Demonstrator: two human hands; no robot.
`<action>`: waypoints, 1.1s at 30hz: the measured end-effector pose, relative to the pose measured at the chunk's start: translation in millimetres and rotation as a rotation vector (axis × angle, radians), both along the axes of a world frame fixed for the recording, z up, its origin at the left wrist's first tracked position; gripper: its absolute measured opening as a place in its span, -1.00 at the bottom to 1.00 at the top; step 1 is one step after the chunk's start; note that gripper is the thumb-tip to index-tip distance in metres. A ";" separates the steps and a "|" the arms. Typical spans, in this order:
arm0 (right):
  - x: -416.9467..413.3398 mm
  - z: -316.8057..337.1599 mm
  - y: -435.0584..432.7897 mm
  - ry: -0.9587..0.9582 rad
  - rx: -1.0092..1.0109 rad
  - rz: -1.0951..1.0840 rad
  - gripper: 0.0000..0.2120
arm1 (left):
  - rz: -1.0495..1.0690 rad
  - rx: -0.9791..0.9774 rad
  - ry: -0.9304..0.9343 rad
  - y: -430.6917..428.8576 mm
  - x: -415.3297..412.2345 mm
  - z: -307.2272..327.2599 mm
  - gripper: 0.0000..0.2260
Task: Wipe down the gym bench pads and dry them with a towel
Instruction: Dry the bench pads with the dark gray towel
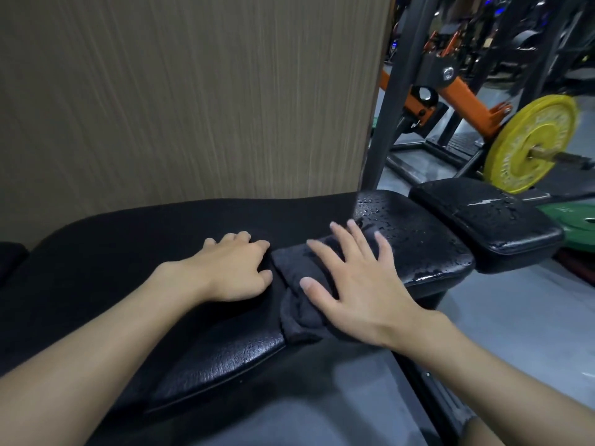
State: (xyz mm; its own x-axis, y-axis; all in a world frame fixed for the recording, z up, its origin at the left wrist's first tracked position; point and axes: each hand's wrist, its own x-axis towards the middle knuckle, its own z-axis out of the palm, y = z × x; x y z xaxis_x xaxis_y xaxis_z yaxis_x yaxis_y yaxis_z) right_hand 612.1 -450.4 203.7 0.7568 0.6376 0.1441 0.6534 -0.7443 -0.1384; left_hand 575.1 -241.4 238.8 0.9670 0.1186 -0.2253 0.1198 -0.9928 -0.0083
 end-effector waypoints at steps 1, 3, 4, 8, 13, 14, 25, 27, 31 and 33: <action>1.8 0.7 2.1 0.007 0.006 0.008 -0.22 | -0.011 -0.028 -0.026 1.2 1.6 -0.7 -0.49; 11.5 -1.0 10.7 0.032 0.004 0.002 -0.20 | -0.030 -0.077 -0.067 3.0 4.4 -2.3 -0.49; 20.8 -2.2 16.1 0.040 0.001 -0.010 -0.20 | -0.032 -0.090 -0.082 3.8 6.0 -2.8 -0.50; 77.7 -6.1 38.8 0.085 0.016 -0.071 -0.39 | -0.028 -0.097 -0.096 0.4 15.9 -3.6 -0.60; 167.1 -3.0 70.9 0.139 0.017 -0.160 -0.29 | 0.008 -0.154 0.027 -13.6 27.6 1.7 -0.34; 179.3 -0.9 75.8 0.151 0.017 -0.184 -0.29 | 0.007 -0.133 0.077 -15.9 27.9 0.2 -0.23; 144.1 -5.8 39.2 0.096 0.042 -0.121 -0.47 | 0.034 -0.152 0.097 -15.4 28.9 -3.6 -0.02; 113.4 -6.6 15.8 0.056 0.057 -0.080 -0.48 | 0.045 -0.159 0.095 -13.9 29.0 -6.2 -0.01; 60.2 -2.5 -32.0 0.029 0.010 -0.034 -0.25 | 0.051 -0.163 0.115 -16.3 27.8 -3.9 -0.01; 51.8 -0.7 -43.6 0.035 0.001 -0.057 -0.22 | 0.050 -0.152 0.122 -19.7 29.9 1.6 -0.06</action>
